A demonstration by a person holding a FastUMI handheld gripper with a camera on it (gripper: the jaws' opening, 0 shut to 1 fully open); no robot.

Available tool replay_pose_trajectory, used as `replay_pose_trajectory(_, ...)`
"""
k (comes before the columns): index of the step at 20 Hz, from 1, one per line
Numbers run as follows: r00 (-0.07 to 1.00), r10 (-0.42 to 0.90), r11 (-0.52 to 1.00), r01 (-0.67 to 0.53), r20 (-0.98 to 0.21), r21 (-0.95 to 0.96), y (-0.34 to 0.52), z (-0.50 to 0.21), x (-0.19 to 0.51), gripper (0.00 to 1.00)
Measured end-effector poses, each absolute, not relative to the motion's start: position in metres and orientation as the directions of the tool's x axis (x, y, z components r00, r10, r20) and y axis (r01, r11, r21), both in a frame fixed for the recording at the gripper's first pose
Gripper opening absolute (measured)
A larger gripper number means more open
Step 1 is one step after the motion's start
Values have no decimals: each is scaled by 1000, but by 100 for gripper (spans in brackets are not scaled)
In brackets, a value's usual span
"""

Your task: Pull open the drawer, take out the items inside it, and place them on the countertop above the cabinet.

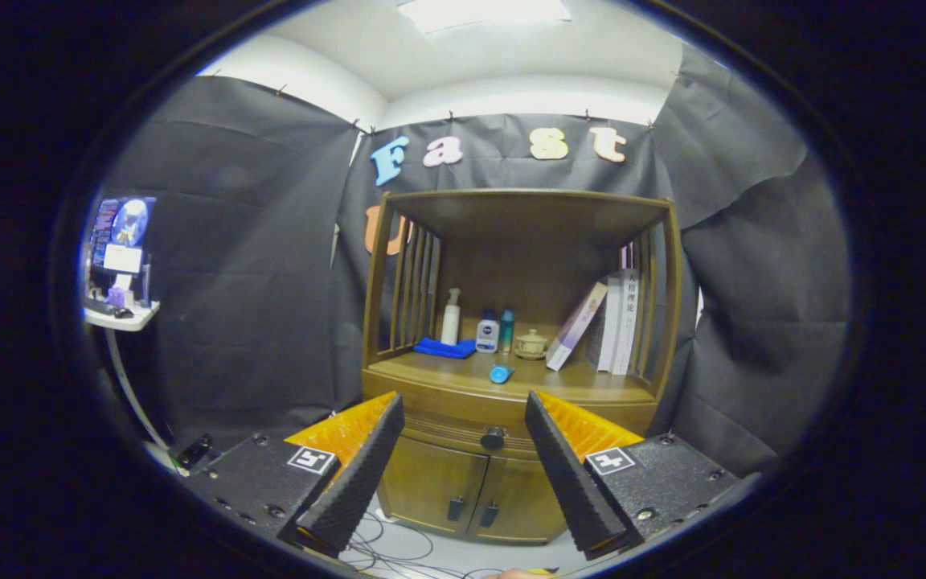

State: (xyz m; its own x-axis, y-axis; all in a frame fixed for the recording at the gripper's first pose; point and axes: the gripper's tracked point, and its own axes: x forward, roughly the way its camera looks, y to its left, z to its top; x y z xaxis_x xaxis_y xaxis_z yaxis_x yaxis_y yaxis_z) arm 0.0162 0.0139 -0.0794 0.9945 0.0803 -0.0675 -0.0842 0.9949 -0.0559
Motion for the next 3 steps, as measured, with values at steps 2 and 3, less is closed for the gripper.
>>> replay_pose_trajectory(2, 994, 88, 995, -90, -68, -33, 14, -80, -4, 98)
replay_pose_trajectory(3, 994, 84, 996, -85, -67, -21, 13, -81, -13, 98)
